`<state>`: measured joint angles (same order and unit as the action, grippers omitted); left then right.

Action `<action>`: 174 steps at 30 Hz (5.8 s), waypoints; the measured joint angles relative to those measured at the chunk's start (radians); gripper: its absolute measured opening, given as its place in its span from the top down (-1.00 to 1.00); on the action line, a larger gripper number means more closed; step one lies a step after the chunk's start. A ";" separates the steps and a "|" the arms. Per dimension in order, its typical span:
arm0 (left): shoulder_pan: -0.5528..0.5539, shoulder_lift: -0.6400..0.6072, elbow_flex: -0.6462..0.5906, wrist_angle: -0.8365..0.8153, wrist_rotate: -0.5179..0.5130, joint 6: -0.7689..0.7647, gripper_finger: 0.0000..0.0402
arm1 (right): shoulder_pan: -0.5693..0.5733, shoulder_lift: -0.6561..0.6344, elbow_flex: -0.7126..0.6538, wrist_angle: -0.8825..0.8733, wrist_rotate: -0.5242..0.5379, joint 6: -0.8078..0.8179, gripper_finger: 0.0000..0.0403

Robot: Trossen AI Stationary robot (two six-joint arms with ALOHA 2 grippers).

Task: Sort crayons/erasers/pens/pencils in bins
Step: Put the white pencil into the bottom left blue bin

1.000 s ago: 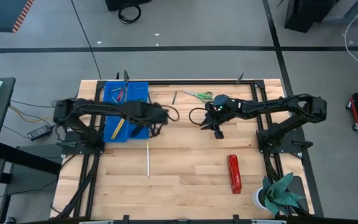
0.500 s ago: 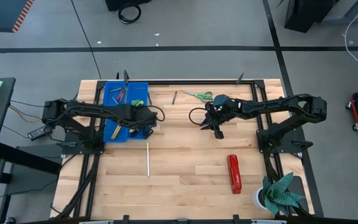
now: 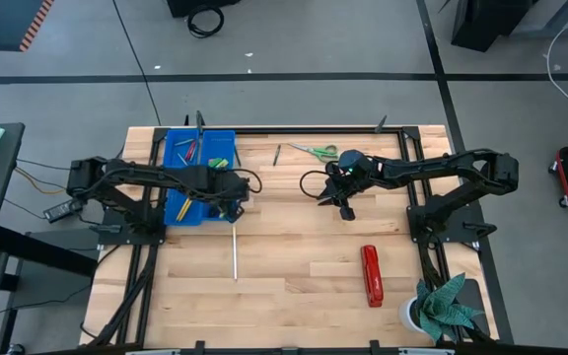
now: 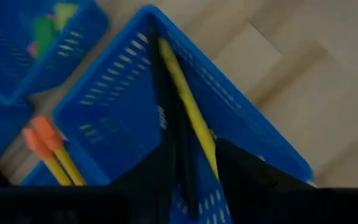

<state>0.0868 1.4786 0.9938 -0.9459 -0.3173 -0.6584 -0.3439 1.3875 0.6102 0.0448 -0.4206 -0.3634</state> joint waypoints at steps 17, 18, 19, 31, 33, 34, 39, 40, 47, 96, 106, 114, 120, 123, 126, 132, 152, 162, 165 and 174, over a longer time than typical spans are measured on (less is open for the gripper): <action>-0.263 0.011 0.160 0.003 0.136 1.159 0.36 | 0.000 0.000 0.000 0.003 0.000 -0.003 0.56; -0.282 0.017 0.160 0.012 0.137 1.230 0.38 | 0.000 0.000 0.000 0.003 0.000 -0.003 0.56; -0.298 0.025 0.160 0.020 0.137 1.280 0.39 | 0.000 0.000 0.000 0.003 0.000 -0.003 0.56; -0.357 0.305 0.160 0.060 0.135 1.447 0.64 | 0.000 0.000 0.000 0.012 0.000 -0.002 0.56; -0.371 0.332 0.160 0.058 0.130 1.484 0.68 | 0.000 0.000 0.000 0.011 0.000 -0.002 0.56; -0.375 0.339 0.160 0.056 0.130 1.499 0.70 | 0.000 0.000 0.000 0.011 0.000 -0.003 0.56; -0.388 0.341 0.160 0.059 0.128 1.515 0.76 | 0.000 0.000 0.000 0.006 0.000 -0.010 0.56; -0.388 0.341 0.160 0.057 0.128 1.515 0.76 | 0.000 0.000 0.000 0.005 0.000 -0.010 0.56; -0.389 0.351 0.160 0.032 0.135 1.517 0.70 | 0.000 0.000 0.000 0.001 0.000 -0.014 0.56; -0.498 0.392 0.159 0.030 0.089 1.291 0.82 | 0.000 0.000 0.000 -0.005 0.000 -0.014 0.56; -0.544 0.391 0.332 -0.173 0.007 0.809 0.83 | 0.000 0.000 0.000 -0.004 0.000 -0.014 0.56; -0.526 0.390 0.496 -0.448 -0.007 0.485 0.89 | 0.000 0.000 0.000 -0.003 0.000 -0.006 0.56; -0.523 0.309 0.454 -0.546 -0.200 0.248 0.94 | 0.000 0.000 0.000 -0.003 0.000 -0.005 0.56; -0.523 0.217 0.391 -0.546 -0.245 0.152 0.97 | 0.000 0.000 0.000 0.000 0.000 -0.004 0.56; -0.523 0.113 0.333 -0.530 -0.251 0.107 0.96 | 0.000 0.000 0.000 0.000 0.000 -0.005 0.56; -0.516 -0.008 0.246 -0.327 -0.251 0.177 0.90 | 0.000 0.000 0.000 0.026 0.000 -0.005 0.56; -0.370 0.034 -0.056 0.291 0.158 0.809 0.50 | 0.000 0.000 0.000 0.033 0.000 0.001 0.56; -0.352 0.258 0.071 0.259 0.158 0.873 0.31 | 0.000 0.000 0.000 0.023 0.000 0.001 0.56; -0.350 0.288 0.100 0.233 0.181 0.896 0.34 | 0.000 0.000 0.000 0.023 0.000 0.001 0.56; -0.348 0.298 0.113 0.215 0.210 0.906 0.50 | 0.000 0.000 0.000 0.013 0.000 -0.006 0.56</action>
<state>-0.2615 1.7763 1.1065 -0.7311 -0.1070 0.2474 -0.3435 1.3876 0.6098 0.0580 -0.4206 -0.3696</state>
